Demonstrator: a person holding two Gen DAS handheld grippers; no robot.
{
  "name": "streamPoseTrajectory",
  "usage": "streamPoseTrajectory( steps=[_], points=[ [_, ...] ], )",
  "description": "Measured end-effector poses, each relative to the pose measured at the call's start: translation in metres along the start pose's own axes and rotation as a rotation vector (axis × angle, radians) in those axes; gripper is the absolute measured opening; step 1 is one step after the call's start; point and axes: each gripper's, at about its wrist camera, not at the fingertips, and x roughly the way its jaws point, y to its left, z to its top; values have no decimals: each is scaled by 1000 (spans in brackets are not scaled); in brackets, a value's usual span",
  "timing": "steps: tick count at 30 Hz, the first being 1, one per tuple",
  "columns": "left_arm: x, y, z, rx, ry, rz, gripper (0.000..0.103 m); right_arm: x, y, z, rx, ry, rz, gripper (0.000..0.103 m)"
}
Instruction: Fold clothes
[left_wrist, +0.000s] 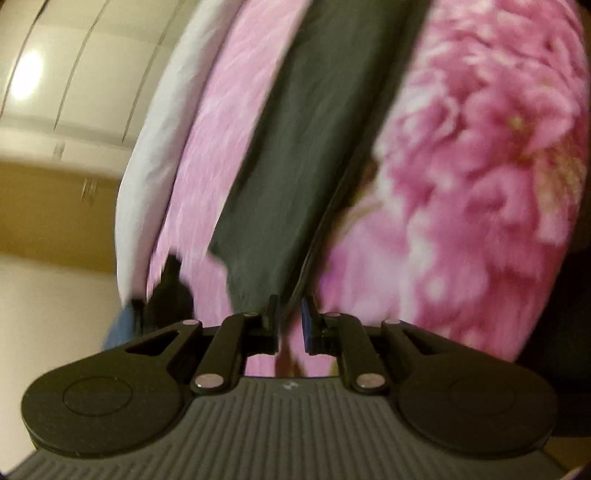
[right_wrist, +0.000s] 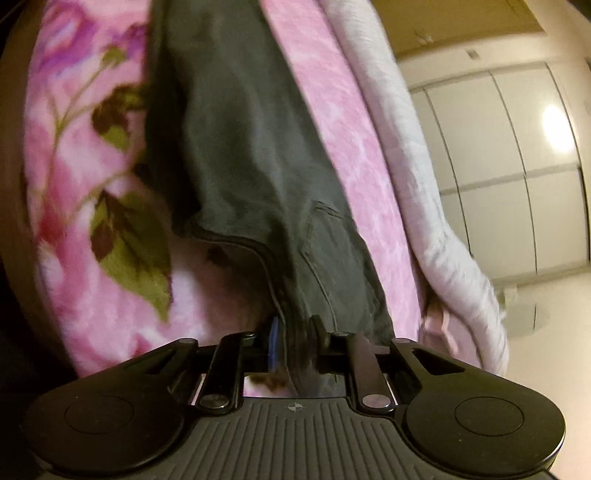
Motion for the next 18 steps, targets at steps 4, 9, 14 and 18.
streamPoseTrajectory(
  steps=[4, 9, 14, 18],
  points=[
    [-18, 17, -11, -192, -9, -10, 13, -19, -14, 11, 171, -14, -20, 27],
    [-26, 31, 10, -361, -69, -85, 15, -29, -28, 50, 308, -92, 34, 39],
    [0, 46, 30, -434, -89, -110, 17, -18, -44, 83, 505, -132, 134, 39],
    [29, 51, 30, -502, -5, -142, 17, -2, -57, 94, 744, -109, 283, 39]
  ],
)
